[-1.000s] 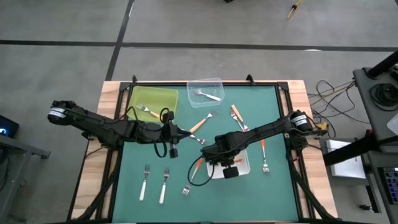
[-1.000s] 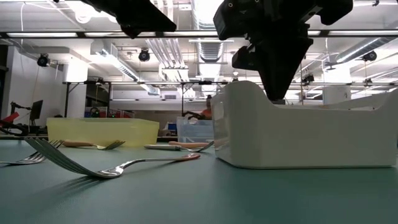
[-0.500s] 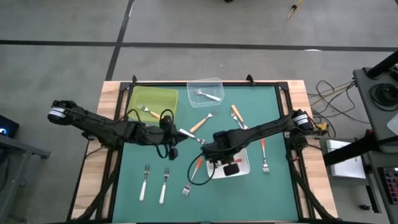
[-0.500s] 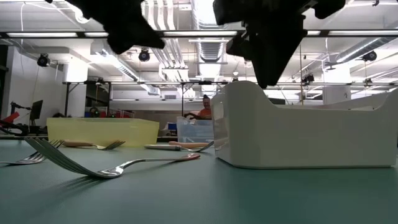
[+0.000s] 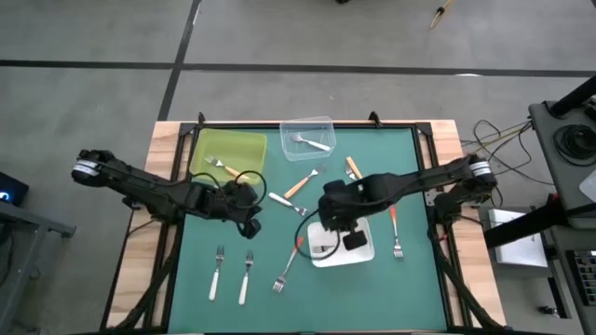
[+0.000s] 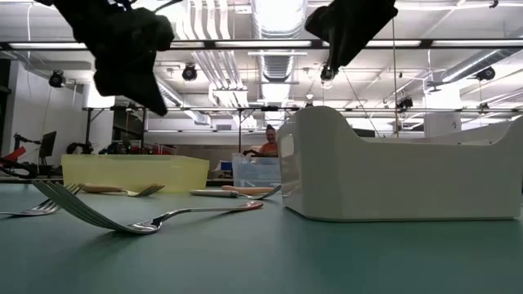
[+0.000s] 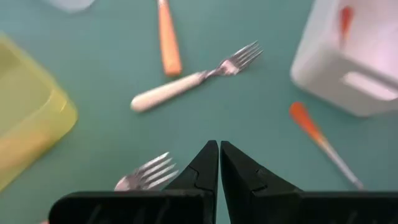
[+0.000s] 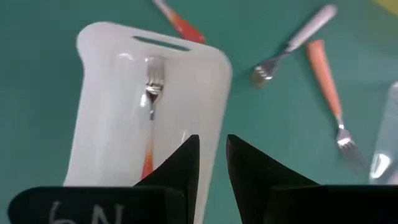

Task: Sort silverware by color (type)
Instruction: Put the light orange into the yellow bin

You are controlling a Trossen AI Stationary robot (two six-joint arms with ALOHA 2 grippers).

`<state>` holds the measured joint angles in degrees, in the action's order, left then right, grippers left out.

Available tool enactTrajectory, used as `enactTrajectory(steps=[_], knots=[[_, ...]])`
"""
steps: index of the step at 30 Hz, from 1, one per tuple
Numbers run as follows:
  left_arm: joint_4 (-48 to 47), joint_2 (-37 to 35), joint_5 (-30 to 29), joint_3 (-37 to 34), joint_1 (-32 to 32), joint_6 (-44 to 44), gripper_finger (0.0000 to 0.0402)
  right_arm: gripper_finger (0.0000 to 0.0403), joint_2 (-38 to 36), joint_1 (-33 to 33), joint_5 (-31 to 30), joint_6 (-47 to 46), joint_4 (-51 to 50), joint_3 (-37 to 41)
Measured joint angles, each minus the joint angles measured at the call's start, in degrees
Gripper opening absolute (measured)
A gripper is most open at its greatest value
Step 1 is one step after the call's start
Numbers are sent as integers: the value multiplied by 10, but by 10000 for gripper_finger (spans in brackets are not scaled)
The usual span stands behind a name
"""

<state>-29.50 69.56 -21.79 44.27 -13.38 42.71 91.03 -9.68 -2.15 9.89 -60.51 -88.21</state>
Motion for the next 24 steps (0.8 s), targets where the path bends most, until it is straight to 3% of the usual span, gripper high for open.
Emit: enactTrajectory(steps=[5,10,17,24], knots=[[-44,-2,25,0,28,16,0,69,-76,26,0,19,87,74],[-97,-2,74,0,84,-5,0,64,-141,58,0,61,240,167],[-142,-2,167,0,127,-164,0,64,-200,102,1,104,403,260],[-143,-2,169,0,127,-244,0,63,-221,141,1,90,468,307]])
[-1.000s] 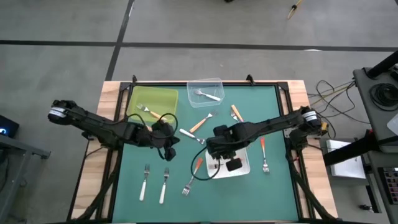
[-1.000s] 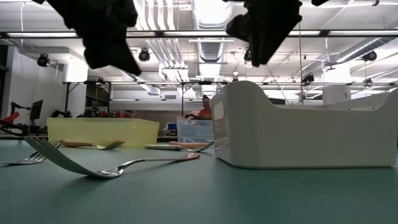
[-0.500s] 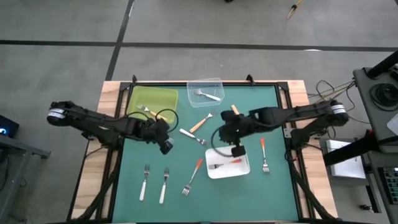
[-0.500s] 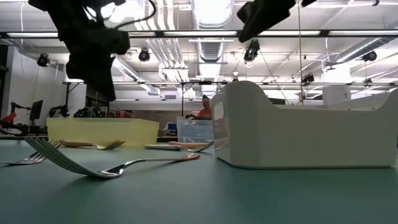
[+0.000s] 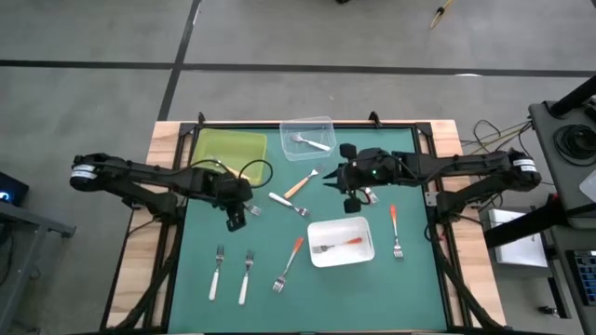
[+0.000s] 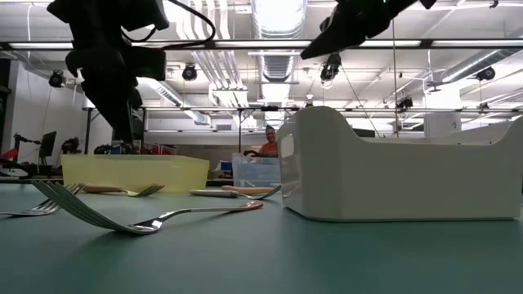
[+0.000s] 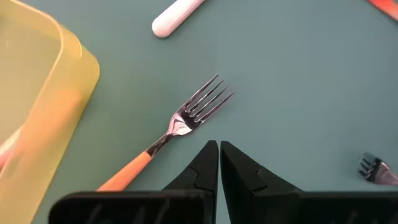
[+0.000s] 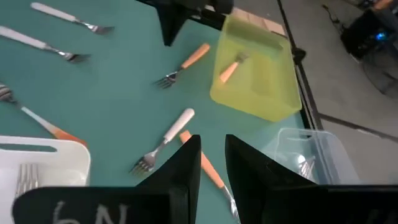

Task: Sort silverware by color (type)
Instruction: Put the light orange into the yellow bin

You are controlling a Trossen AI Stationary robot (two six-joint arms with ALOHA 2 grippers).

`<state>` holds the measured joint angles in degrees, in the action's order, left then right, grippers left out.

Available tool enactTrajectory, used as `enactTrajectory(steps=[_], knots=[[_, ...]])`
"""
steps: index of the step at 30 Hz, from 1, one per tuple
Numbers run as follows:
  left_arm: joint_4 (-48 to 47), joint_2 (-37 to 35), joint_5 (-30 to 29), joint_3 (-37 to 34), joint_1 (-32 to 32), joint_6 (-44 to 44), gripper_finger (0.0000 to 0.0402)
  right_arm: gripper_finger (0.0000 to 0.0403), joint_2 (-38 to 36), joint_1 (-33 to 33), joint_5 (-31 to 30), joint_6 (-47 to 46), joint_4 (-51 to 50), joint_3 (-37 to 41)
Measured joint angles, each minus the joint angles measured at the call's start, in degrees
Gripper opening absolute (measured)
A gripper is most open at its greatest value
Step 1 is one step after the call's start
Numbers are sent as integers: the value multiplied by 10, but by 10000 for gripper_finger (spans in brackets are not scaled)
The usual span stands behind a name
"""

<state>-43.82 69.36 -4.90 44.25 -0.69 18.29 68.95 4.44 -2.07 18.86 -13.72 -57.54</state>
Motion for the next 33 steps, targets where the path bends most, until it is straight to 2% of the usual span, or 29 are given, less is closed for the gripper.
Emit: enactTrajectory(steps=[8,19,28,33], knots=[[-22,0,0,0,0,-56,0,63,1,27,-10,-57,19,6],[-19,9,-41,0,1,-143,4,63,5,56,-11,-53,58,19],[-13,72,-44,0,1,-182,60,63,5,61,-11,-38,56,45],[-21,109,-100,0,1,-187,101,63,5,61,-11,-24,55,47]])
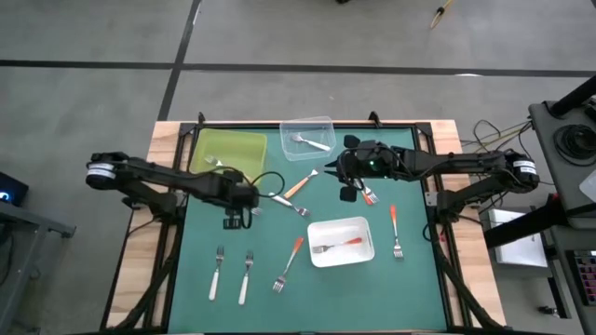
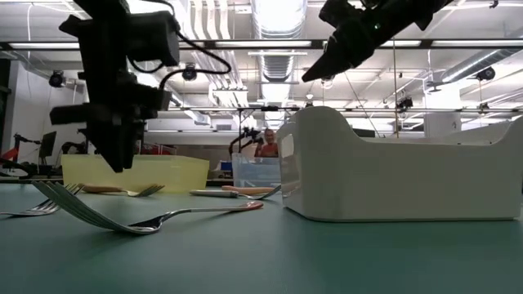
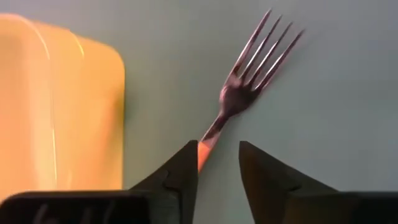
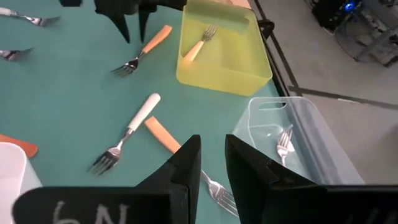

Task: Sort silverware by color (type)
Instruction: Put the light orange into the yellow bin

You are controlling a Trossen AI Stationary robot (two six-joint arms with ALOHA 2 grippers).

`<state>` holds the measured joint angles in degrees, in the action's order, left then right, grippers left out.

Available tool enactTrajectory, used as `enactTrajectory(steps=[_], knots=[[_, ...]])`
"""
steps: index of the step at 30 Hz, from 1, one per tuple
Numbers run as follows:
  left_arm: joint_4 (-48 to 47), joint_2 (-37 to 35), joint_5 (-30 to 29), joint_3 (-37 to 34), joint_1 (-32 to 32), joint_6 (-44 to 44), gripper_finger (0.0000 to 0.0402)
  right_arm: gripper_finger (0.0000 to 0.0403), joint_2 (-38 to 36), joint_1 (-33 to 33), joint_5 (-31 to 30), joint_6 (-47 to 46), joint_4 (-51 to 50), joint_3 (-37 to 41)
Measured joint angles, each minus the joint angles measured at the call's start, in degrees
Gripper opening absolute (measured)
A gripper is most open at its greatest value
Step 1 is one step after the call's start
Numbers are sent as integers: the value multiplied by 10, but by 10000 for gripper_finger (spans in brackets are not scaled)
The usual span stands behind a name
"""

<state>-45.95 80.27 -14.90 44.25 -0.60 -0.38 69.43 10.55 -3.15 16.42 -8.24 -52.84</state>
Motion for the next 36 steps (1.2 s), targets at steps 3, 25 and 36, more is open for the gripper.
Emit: enactTrajectory(steps=[3,25,36], knots=[[-2,14,-24,0,3,-19,122,63,0,0,0,13,0,0],[20,115,-18,2,29,-81,138,63,0,0,0,25,-2,0],[20,106,0,0,29,-67,55,63,0,0,0,26,-2,0]])
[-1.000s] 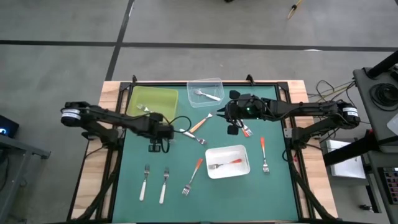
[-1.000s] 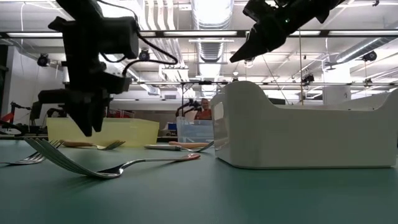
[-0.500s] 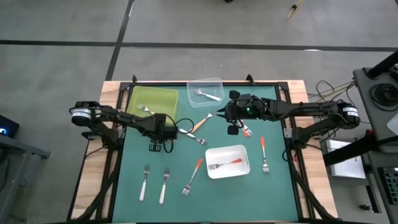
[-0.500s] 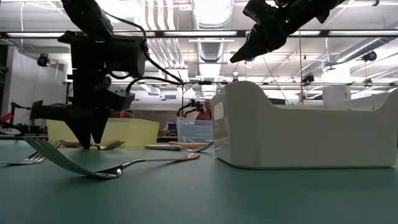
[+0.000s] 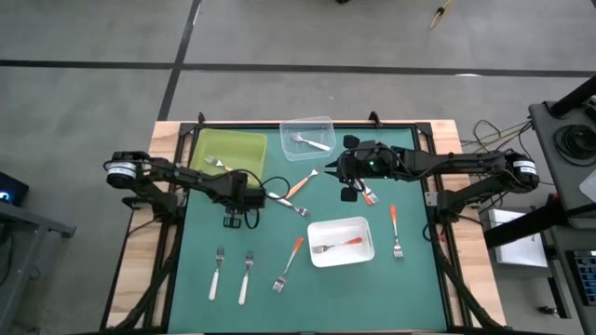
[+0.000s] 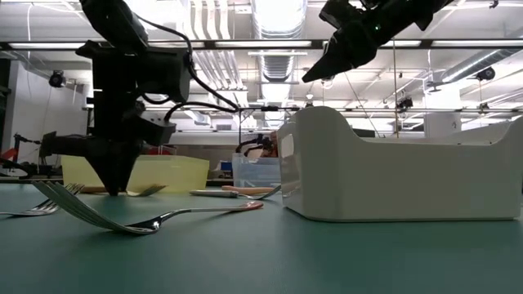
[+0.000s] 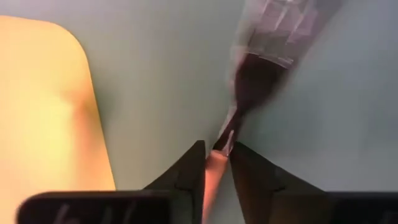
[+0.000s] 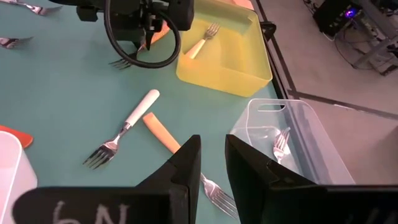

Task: Sort silverware by color (type)
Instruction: Put the light orange into the yellow bin

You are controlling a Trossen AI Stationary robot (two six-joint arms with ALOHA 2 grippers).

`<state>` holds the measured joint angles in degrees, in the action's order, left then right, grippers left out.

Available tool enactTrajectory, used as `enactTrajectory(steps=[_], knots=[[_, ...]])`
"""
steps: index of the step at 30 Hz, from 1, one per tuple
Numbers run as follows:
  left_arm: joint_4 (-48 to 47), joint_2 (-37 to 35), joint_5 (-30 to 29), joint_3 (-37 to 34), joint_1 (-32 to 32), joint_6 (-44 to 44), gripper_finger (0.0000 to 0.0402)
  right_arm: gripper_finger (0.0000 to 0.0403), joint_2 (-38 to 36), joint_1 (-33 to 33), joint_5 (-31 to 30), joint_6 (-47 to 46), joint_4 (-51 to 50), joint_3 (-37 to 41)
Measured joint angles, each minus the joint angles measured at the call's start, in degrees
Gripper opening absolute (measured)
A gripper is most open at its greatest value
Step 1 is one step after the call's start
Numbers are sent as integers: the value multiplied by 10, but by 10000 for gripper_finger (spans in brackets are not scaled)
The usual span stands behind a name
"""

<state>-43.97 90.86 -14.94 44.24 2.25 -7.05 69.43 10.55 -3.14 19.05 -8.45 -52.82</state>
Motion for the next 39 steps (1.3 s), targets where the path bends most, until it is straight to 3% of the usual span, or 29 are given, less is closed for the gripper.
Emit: enactTrajectory(steps=[5,13,21,29,36,39], knots=[[-1,0,7,0,0,20,12,63,0,0,0,-4,0,0],[1,-11,10,-1,-2,63,11,63,0,0,0,-15,2,0],[63,-112,4,8,-14,163,8,63,0,0,1,-123,10,0],[230,-184,-125,70,-15,187,7,63,5,-10,0,-226,92,1],[272,-167,-212,149,-14,182,7,63,55,-22,-3,-210,260,4],[282,-145,-232,163,-14,181,7,63,89,-22,-41,-196,341,2]])
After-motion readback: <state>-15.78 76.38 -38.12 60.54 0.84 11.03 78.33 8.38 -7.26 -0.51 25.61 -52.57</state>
